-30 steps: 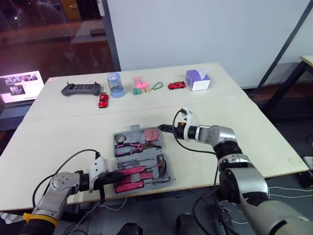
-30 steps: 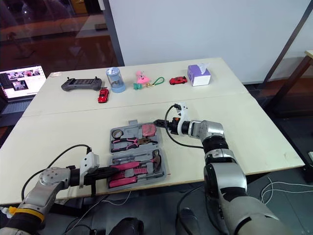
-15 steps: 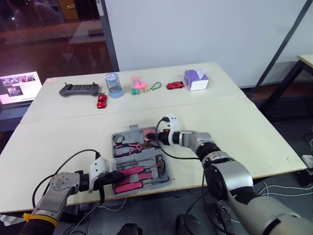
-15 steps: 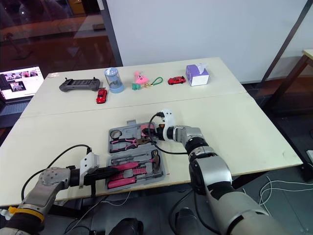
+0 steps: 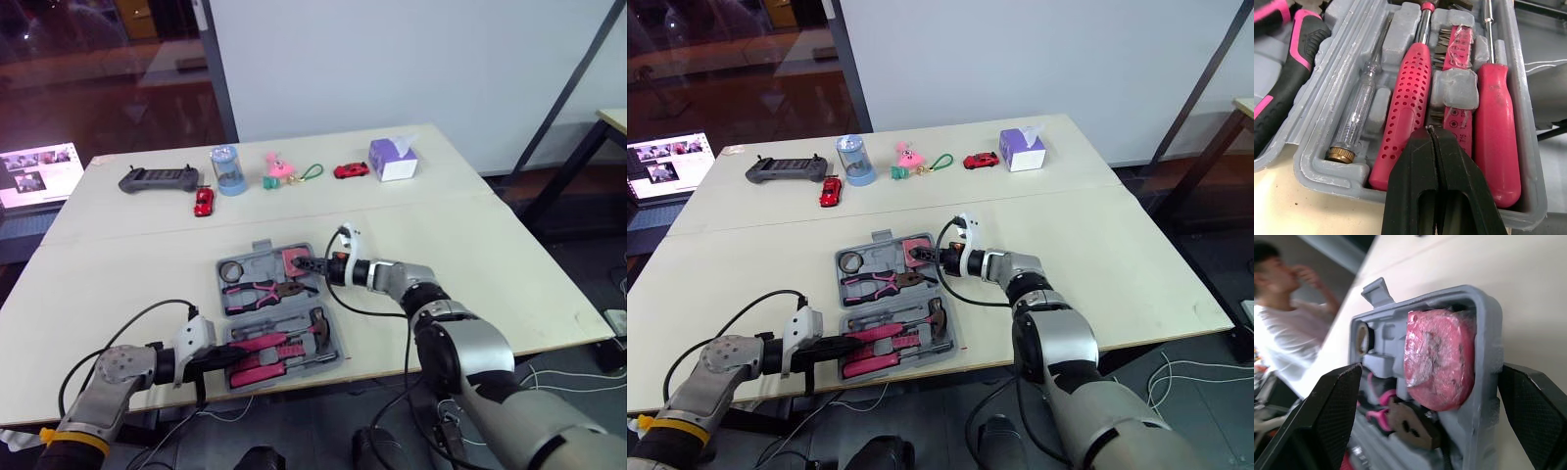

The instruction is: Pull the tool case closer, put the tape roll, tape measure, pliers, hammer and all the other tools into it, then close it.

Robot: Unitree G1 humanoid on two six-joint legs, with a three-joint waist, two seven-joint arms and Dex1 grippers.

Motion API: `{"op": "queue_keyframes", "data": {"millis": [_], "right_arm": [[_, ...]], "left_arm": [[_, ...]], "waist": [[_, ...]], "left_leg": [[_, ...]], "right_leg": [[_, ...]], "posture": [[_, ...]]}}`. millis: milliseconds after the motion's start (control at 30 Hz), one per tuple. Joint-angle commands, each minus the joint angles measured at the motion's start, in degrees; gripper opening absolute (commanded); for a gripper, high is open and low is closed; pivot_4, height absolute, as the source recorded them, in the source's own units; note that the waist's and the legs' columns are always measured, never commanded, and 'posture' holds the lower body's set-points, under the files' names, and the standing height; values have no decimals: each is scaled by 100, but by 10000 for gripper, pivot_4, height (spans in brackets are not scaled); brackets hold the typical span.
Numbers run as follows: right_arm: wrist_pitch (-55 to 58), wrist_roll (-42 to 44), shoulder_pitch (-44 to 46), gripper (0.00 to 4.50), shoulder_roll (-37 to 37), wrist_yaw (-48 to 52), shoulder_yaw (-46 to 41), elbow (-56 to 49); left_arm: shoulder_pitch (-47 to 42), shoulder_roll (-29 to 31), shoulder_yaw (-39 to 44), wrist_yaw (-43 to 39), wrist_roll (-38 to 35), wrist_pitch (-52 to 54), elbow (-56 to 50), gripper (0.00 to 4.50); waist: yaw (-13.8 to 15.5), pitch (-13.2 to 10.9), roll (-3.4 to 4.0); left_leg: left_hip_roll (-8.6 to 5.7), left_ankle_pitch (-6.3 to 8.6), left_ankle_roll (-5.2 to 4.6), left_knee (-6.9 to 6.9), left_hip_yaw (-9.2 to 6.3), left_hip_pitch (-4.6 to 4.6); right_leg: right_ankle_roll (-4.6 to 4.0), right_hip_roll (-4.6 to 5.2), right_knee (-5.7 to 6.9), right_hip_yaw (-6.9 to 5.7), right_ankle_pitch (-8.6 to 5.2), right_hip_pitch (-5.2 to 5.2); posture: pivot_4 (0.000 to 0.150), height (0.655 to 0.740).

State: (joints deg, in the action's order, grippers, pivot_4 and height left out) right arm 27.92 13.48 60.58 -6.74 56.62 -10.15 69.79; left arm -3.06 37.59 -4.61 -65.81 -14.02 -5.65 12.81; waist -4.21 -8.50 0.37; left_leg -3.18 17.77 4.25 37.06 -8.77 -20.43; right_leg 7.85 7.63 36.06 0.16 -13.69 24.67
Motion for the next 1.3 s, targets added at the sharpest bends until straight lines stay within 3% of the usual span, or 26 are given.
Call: {"op": "queue_keyframes", "data": {"millis": [33, 600, 800, 900, 1000, 1133, 1233, 1300], "right_arm": [[57, -16, 135, 44605, -16, 424, 163, -362], [826, -23, -504, 44605, -383, 1134, 894, -2070], [1115, 59, -669, 44605, -487, 1240, 1065, -2673], [1241, 79, -804, 44605, -596, 1269, 1195, -3104], [1638, 227, -1147, 44605, -873, 1477, 1445, -4165], [2771, 977, -2158, 44605, -1810, 1759, 1730, -7018], [3559, 1817, -2689, 44605, -2442, 1740, 1401, -8664], [4010, 2306, -2697, 44605, -2533, 1478, 968, -9135]], "left_arm": [[21, 91, 161, -11, -73, 44, -133, 0], [121, 666, 771, -527, -1043, 1310, -1132, 0], [536, 1334, 1718, -756, -2096, 2743, -1638, 0], [756, 1543, 2071, -815, -2105, 2830, -1385, 0], [972, 1635, 2329, -862, -1961, 2659, -1111, 0], [1119, 1596, 2554, -800, -2058, 2712, -1253, 0], [1199, 1623, 2674, -824, -2142, 2852, -1376, 0], [1231, 1652, 2723, -881, -2139, 2854, -1392, 0]], "waist": [[2, 0, 0], [11, 0, -1], [0, -5, -6], [13, -9, 1], [25, -9, 0], [108, -13, -4], [180, -18, -7], [181, -25, -16]], "left_leg": [[0, 0, 0, 0, 0, 0], [0, 1, -1, 1, 2, -3], [2, 3, -5, 0, 3, -6], [2, 11, -19, -1, 7, -6], [2, 18, -32, -1, 11, -7], [2, 26, -44, 4, 7, -18], [3, 31, -52, 7, 11, -21], [4, 31, -53, 8, 15, -19]], "right_leg": [[0, 0, 0, 0, 0, 0], [0, 1, 0, 1, 0, 3], [0, 0, 0, 2, 0, 7], [0, -1, 0, 4, 0, 9], [0, 0, -3, 5, 0, 9], [1, 2, -8, 2, 0, 12], [1, 3, -17, 2, 0, 11], [1, 3, -16, 2, -1, 9]], "posture": [[1500, 7400], [1500, 7400], [1500, 7400], [1500, 7400], [1500, 7400], [1500, 7400], [1500, 7400], [1500, 7400]]}}
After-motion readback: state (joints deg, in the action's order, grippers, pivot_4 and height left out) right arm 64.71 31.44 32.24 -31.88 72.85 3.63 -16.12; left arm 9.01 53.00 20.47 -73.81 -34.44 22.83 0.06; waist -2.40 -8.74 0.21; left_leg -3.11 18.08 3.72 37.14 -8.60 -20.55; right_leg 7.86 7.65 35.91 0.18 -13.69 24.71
